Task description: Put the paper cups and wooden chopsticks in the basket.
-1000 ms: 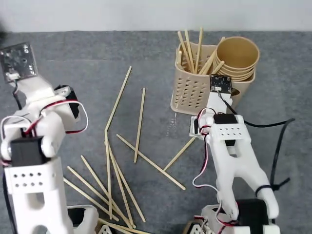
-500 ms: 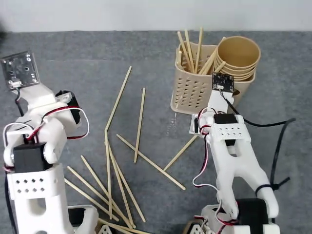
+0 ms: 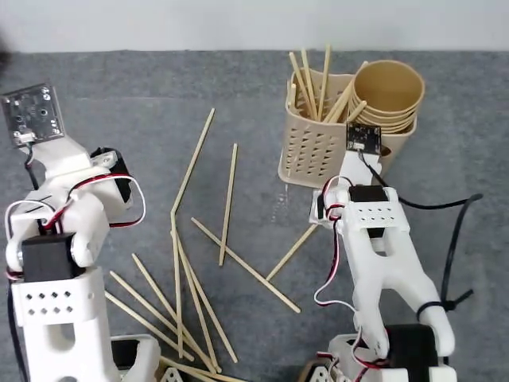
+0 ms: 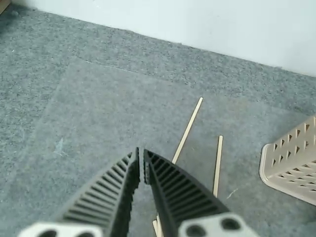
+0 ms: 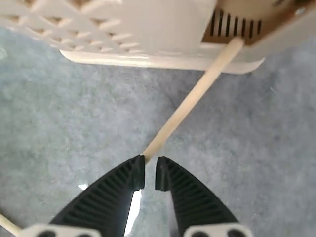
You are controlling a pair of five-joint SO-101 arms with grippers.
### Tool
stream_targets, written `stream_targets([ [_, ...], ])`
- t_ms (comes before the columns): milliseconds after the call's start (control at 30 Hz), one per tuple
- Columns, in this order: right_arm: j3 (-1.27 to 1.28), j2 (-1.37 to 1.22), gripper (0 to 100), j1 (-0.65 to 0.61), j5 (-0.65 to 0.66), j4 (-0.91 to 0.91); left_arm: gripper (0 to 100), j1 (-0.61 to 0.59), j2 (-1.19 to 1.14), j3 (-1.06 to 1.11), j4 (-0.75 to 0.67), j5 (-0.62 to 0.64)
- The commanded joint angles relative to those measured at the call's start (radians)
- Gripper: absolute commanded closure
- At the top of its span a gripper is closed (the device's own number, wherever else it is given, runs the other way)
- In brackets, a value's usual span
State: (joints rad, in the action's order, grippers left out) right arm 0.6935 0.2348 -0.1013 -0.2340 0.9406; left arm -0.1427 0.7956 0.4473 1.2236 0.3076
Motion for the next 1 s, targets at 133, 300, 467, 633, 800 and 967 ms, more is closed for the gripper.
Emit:
stream_targets([
  [133, -0.012, 0.082, 94.6, -0.036, -0.009, 0.093, 99, 0.003, 0.025, -0.005, -0.023, -0.006],
  [300, -0.012, 0.222, 94.6, -0.131, -0.009, 0.209, 99, 0.003, 0.025, -0.005, -0.021, -0.006],
  [467, -0.011, 0.361, 94.6, -0.194, 0.034, 0.332, 99, 0.002, 0.025, -0.005, -0.018, -0.006],
  [633, 0.006, 0.450, 94.3, -0.159, 0.341, 0.381, 99, -0.005, 0.025, 0.001, -0.017, -0.009],
  [800, 0.037, 0.443, 93.9, -0.076, 0.657, 0.272, 99, -0.005, 0.025, 0.016, -0.017, -0.009],
  [967, 0.051, 0.378, 82.3, -0.070, 0.769, 0.219, 99, -0.003, 0.025, 0.033, -0.020, -0.009],
])
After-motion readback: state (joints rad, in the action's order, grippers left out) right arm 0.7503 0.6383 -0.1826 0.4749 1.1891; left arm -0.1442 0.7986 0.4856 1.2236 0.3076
